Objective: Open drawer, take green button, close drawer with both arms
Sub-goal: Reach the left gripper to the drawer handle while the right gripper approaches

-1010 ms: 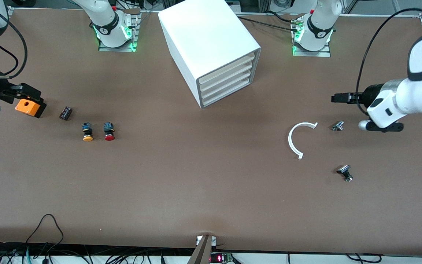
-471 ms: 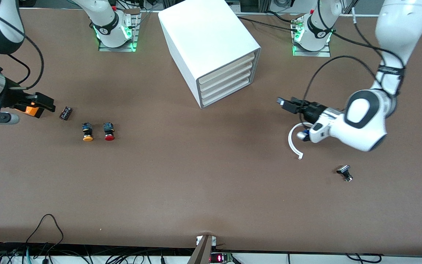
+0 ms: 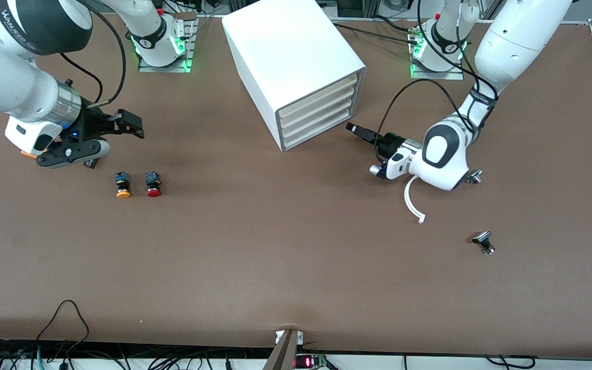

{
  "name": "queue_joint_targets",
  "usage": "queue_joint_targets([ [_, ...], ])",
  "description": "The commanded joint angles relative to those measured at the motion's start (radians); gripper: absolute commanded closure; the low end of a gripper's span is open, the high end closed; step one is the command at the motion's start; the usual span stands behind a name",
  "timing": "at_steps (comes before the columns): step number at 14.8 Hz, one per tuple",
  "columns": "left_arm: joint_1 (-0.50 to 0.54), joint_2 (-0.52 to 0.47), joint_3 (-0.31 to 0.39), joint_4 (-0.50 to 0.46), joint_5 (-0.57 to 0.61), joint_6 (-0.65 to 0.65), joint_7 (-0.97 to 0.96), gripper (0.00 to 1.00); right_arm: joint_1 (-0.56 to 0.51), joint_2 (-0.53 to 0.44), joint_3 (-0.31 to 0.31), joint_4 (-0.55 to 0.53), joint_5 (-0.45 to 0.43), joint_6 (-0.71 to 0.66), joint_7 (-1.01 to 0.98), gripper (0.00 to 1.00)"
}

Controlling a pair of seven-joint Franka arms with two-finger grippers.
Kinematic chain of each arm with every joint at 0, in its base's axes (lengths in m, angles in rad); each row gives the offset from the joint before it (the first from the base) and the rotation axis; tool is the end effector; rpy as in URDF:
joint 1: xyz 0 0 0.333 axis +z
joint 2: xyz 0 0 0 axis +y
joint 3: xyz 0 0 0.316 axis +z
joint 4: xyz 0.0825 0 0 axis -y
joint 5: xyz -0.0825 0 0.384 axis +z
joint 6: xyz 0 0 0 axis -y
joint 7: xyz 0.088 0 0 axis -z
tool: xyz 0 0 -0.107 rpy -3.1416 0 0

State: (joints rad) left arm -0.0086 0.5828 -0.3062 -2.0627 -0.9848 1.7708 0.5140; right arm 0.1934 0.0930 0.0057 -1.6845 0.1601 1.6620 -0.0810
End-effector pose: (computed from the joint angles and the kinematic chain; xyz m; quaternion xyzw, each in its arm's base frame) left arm 0.4658 -0.2338 0.1611 0.8034 -0.0647 -0.3281 0.4926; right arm 0.5651 0.1299 0.5267 -0.9870 -0.1272 0.0621 0.0758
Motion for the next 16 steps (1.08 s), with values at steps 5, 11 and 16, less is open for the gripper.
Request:
queue_joint_targets([
  [5,0.001,-0.009,-0.074,-0.112,-0.04,0.116,0.107,0.25,0.017,0.022,-0.004,0.022,-0.013,0.002,-0.419,0.0],
  [11,-0.008,-0.005,-0.163,-0.168,-0.13,0.213,0.107,0.48,0.081,0.033,-0.003,0.025,-0.163,0.059,-0.577,0.0],
  [16,-0.008,-0.001,-0.148,-0.163,-0.118,0.217,0.095,1.0,0.146,0.066,-0.003,0.025,-0.179,0.133,-0.586,0.0],
])
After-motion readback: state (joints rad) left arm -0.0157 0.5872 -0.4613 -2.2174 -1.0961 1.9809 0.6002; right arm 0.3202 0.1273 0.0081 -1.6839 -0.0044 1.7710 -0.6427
